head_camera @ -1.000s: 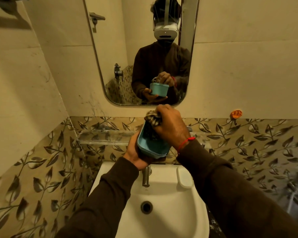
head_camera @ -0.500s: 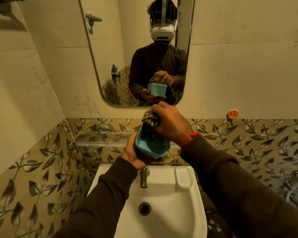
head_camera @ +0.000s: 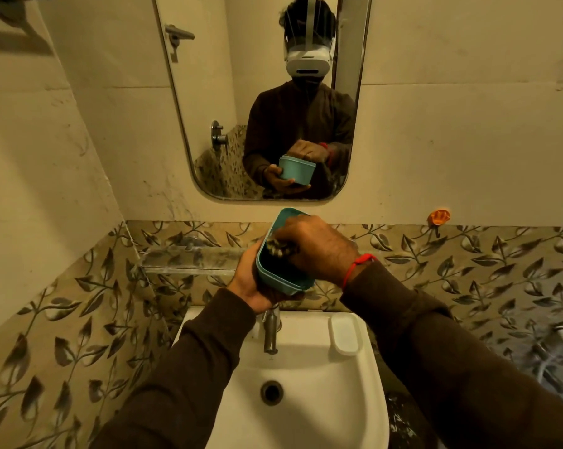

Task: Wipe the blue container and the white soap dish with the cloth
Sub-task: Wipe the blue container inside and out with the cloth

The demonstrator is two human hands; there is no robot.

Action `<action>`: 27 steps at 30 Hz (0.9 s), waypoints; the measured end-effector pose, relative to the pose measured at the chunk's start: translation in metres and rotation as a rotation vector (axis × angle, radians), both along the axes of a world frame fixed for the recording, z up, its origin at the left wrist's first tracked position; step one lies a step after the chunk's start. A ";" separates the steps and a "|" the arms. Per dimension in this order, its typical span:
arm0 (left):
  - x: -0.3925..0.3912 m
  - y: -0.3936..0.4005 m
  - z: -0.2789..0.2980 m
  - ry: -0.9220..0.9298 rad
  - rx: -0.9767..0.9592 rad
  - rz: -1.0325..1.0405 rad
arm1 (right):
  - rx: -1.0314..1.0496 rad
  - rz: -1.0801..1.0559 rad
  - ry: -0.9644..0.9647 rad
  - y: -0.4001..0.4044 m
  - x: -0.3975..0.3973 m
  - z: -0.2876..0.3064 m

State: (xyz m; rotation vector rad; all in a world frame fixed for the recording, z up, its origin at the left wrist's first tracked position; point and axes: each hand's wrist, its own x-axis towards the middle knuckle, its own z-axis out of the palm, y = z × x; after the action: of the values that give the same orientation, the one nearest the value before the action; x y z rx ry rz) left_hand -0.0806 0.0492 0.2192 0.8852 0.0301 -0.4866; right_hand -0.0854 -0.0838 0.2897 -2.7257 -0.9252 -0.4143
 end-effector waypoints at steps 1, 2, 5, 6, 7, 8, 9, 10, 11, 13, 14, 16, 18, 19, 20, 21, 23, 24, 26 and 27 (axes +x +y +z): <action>-0.001 0.000 0.003 -0.002 -0.011 -0.003 | -0.052 0.084 0.053 0.002 -0.004 -0.001; -0.002 0.000 0.004 -0.006 -0.025 -0.003 | -0.094 0.147 0.104 0.004 -0.008 -0.001; -0.004 -0.002 -0.001 -0.021 -0.047 -0.008 | -0.150 0.181 0.115 0.003 -0.010 0.000; -0.005 -0.002 -0.003 -0.018 -0.040 0.000 | -0.176 0.134 0.059 0.002 -0.009 0.000; -0.007 -0.002 -0.004 -0.019 -0.037 0.014 | -0.198 0.069 -0.031 0.000 -0.007 0.000; -0.006 -0.001 -0.005 -0.021 -0.039 0.027 | -0.210 -0.004 -0.129 -0.001 -0.004 -0.001; -0.004 -0.001 -0.005 -0.023 -0.036 0.030 | -0.217 -0.080 -0.195 -0.003 -0.002 0.000; -0.001 0.000 -0.004 -0.029 -0.022 0.032 | -0.228 -0.144 -0.238 -0.003 -0.001 0.000; 0.001 0.001 -0.002 -0.035 0.003 0.031 | -0.248 -0.193 -0.254 -0.001 -0.002 -0.001; 0.005 0.002 -0.001 -0.048 0.060 0.033 | -0.310 -0.265 -0.216 0.003 -0.004 -0.004; 0.007 0.003 -0.002 -0.050 0.076 0.039 | -0.345 -0.296 -0.179 0.005 -0.006 -0.005; 0.009 0.003 -0.003 -0.060 0.080 0.056 | -0.399 -0.257 -0.089 0.005 -0.007 -0.005; 0.011 0.005 -0.008 -0.067 0.045 0.065 | -0.386 -0.093 0.070 0.002 -0.007 -0.008; 0.011 0.007 -0.009 -0.061 0.020 0.071 | -0.330 -0.029 0.167 0.002 -0.008 -0.009; 0.012 0.008 -0.011 -0.056 -0.006 0.073 | -0.256 -0.005 0.219 0.002 -0.010 -0.011; 0.012 0.008 -0.011 -0.052 -0.017 0.069 | -0.186 -0.023 0.197 0.003 -0.010 -0.014; 0.012 0.004 -0.009 -0.057 -0.012 0.059 | -0.091 -0.156 0.018 0.007 -0.003 -0.019; 0.011 0.001 -0.007 -0.060 -0.011 0.054 | -0.060 -0.227 -0.068 0.008 0.001 -0.019; 0.011 -0.004 -0.003 -0.076 -0.002 0.052 | 0.008 -0.255 -0.120 0.009 0.008 -0.014; 0.012 -0.004 -0.001 -0.083 0.002 0.057 | 0.032 -0.209 -0.091 0.008 0.009 -0.012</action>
State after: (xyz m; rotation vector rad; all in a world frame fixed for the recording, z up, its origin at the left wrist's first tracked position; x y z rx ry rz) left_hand -0.0690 0.0450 0.2183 0.9035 -0.0200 -0.3966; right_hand -0.0760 -0.0753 0.2774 -2.8043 -0.6493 -0.5904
